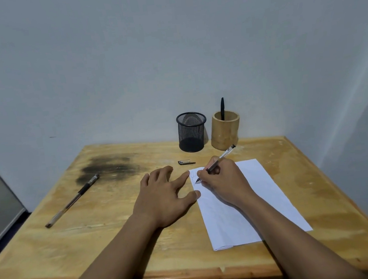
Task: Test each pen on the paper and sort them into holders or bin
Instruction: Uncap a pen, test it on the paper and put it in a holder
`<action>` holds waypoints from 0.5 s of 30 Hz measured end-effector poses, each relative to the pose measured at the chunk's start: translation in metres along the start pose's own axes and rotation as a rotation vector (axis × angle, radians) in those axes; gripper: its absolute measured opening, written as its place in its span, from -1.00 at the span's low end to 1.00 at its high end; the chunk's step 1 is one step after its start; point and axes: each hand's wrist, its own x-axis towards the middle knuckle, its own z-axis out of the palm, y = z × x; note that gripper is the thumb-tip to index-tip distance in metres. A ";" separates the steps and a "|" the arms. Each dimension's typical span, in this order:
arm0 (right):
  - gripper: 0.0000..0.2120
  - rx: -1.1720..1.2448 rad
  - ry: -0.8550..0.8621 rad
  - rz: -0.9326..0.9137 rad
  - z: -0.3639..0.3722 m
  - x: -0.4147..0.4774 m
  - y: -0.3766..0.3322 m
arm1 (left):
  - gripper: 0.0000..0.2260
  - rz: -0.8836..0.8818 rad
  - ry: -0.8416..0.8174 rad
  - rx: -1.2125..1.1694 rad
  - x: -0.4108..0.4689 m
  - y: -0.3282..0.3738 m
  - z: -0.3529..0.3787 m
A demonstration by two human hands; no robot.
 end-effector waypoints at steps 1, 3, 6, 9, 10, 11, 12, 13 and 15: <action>-0.86 0.002 -0.002 0.005 0.000 0.000 0.000 | -0.40 -0.001 -0.001 0.000 0.000 0.000 0.000; -0.85 -0.014 0.011 0.007 -0.001 -0.001 0.000 | -0.39 -0.002 -0.002 0.000 -0.001 0.000 0.000; -0.85 0.000 0.016 0.012 -0.001 -0.002 0.000 | -0.39 -0.004 0.000 -0.004 0.000 0.000 0.001; -0.84 -0.005 0.029 0.011 -0.003 -0.002 0.000 | -0.39 -0.002 0.006 -0.005 0.000 0.001 0.001; -0.83 -0.003 0.030 0.013 -0.003 -0.002 0.000 | -0.39 -0.003 0.007 -0.005 0.000 0.001 0.001; -0.83 -0.003 0.031 0.016 -0.003 -0.002 -0.001 | -0.39 -0.003 0.005 -0.002 0.000 0.001 0.000; -0.83 -0.008 0.032 0.020 -0.003 -0.001 0.000 | -0.39 -0.003 0.003 0.001 0.000 0.000 0.000; -0.83 -0.011 0.033 0.021 -0.004 -0.002 -0.001 | -0.39 -0.003 0.003 0.003 0.000 0.000 0.001; -0.84 -0.008 0.033 0.021 -0.004 -0.002 0.000 | -0.39 -0.003 0.006 0.002 0.000 0.000 0.001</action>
